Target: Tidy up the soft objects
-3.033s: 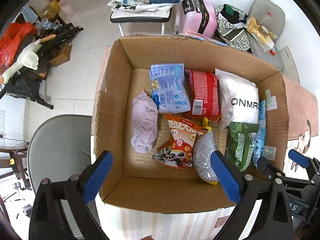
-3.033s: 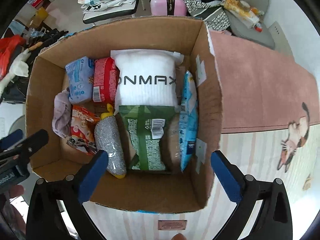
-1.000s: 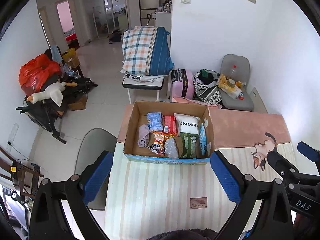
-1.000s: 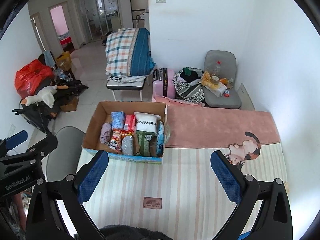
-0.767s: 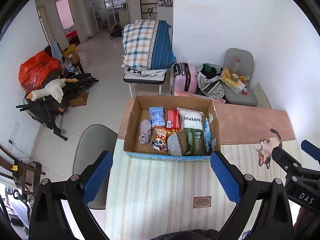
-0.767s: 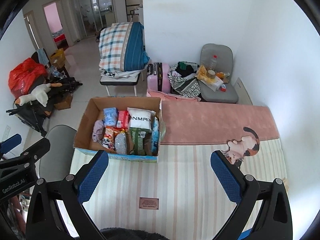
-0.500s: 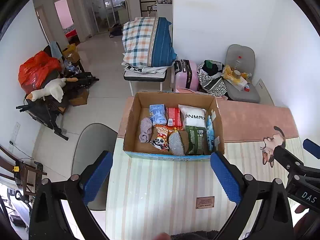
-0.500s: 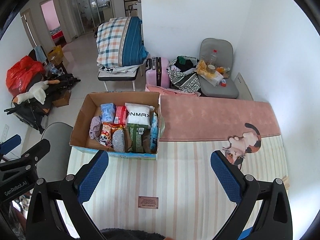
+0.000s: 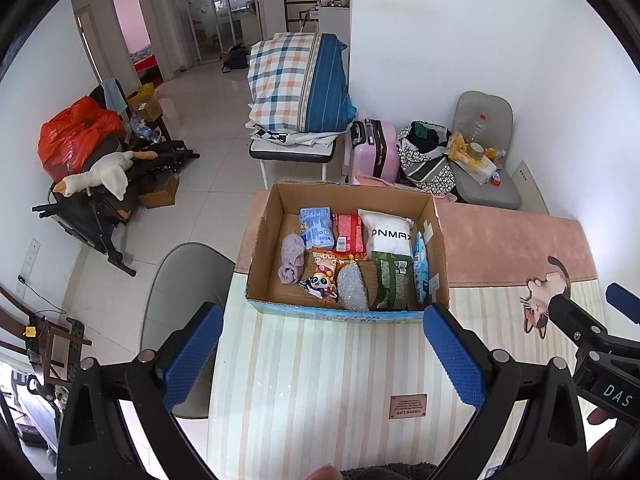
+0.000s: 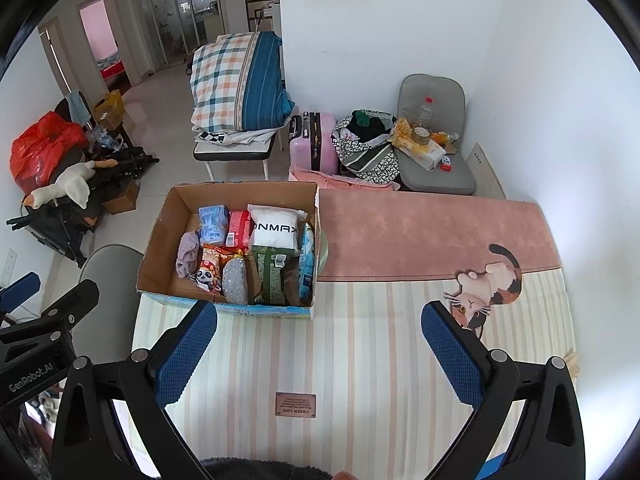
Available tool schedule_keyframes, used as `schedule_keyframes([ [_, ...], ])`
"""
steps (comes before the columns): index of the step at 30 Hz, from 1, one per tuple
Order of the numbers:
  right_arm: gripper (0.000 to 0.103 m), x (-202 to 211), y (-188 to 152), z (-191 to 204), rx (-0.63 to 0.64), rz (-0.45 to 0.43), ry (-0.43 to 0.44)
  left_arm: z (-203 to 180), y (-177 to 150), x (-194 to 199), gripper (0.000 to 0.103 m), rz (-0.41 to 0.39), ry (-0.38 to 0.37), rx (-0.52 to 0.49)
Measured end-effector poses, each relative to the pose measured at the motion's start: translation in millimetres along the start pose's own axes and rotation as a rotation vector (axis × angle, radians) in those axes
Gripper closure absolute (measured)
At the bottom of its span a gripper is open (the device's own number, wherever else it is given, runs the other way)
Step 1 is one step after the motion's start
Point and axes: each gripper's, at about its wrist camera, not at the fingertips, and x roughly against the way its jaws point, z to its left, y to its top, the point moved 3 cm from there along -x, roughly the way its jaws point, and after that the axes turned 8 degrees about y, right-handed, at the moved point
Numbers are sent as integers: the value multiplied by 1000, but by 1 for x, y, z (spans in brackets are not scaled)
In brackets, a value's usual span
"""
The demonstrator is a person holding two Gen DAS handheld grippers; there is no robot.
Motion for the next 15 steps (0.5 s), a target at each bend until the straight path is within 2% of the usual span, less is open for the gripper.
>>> schedule_keyframes([
  [15,0,8,2,0,5,-15,-21,-2,4,4,0,4,-4,-2],
])
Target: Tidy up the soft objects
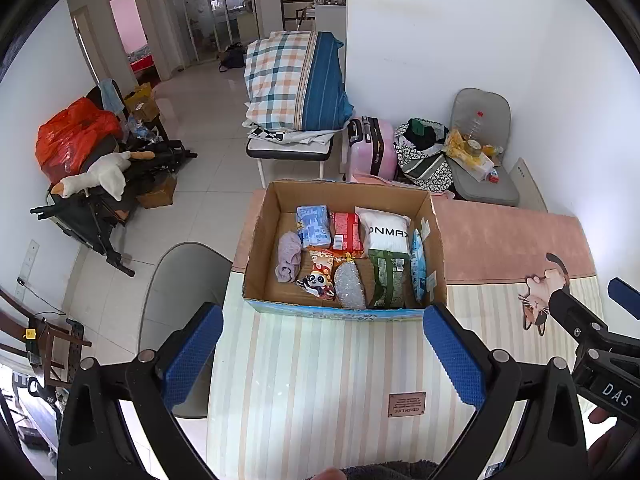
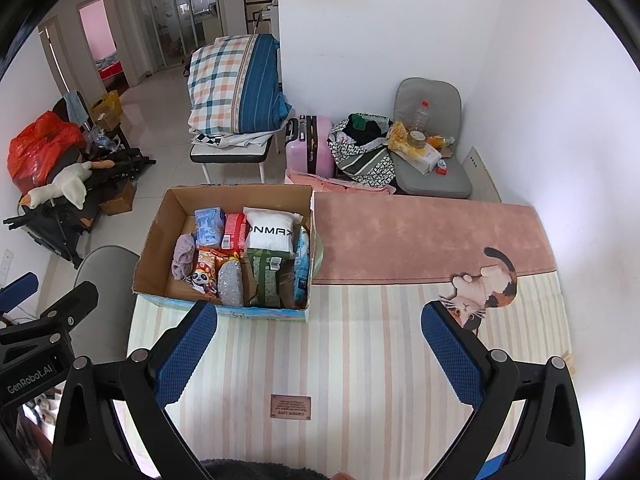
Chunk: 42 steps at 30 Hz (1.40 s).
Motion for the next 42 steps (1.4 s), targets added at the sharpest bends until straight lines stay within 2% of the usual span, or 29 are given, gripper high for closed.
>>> schedule_keyframes([
  [42,0,7,9,-1,6,-13,-13,3,4,-1,0,-8,1,-2],
])
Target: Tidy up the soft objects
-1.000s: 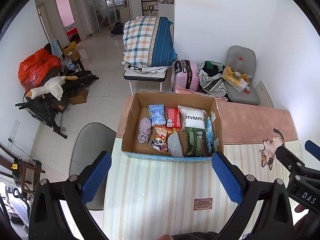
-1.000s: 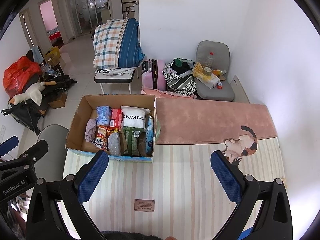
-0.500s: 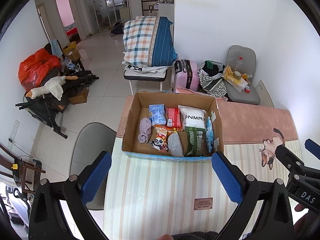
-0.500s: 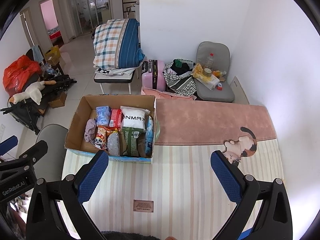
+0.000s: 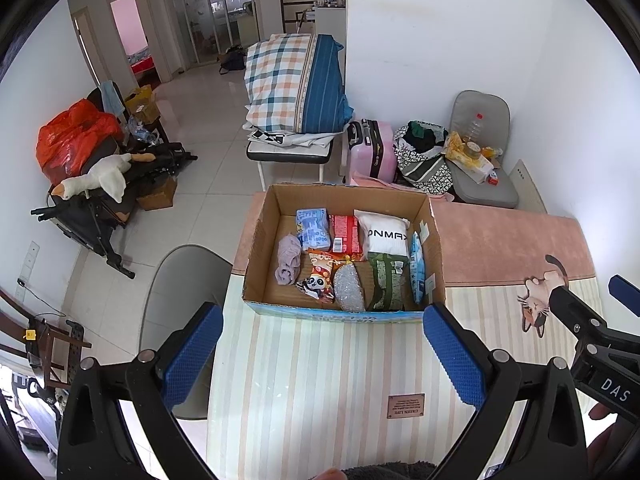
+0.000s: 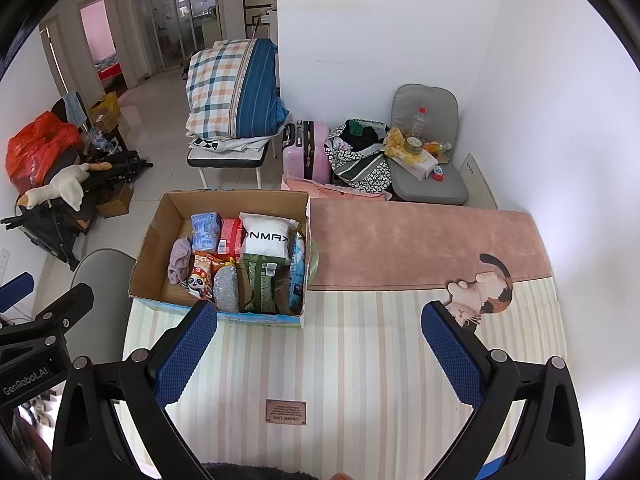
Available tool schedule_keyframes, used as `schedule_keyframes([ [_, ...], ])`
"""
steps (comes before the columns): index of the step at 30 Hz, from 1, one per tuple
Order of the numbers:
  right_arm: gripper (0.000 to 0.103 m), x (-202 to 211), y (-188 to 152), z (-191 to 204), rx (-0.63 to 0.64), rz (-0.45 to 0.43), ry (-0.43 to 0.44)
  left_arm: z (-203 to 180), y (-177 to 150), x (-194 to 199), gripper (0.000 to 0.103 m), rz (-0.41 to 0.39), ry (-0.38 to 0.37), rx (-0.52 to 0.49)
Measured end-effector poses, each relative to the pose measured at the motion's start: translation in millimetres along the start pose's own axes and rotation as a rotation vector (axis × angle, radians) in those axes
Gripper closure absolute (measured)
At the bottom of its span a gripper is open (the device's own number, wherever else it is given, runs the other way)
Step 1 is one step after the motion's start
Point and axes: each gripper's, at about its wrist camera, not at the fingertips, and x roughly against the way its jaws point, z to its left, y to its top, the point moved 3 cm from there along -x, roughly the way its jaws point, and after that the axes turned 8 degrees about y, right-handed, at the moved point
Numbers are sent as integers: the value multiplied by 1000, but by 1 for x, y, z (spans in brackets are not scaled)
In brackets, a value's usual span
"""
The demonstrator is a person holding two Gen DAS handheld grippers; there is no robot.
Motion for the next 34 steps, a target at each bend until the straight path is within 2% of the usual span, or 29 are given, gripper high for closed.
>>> schedule_keyframes([
  [34,0,8,1,-3,-12,-14,-2,-5,6,5,0,-18,-4,-10],
])
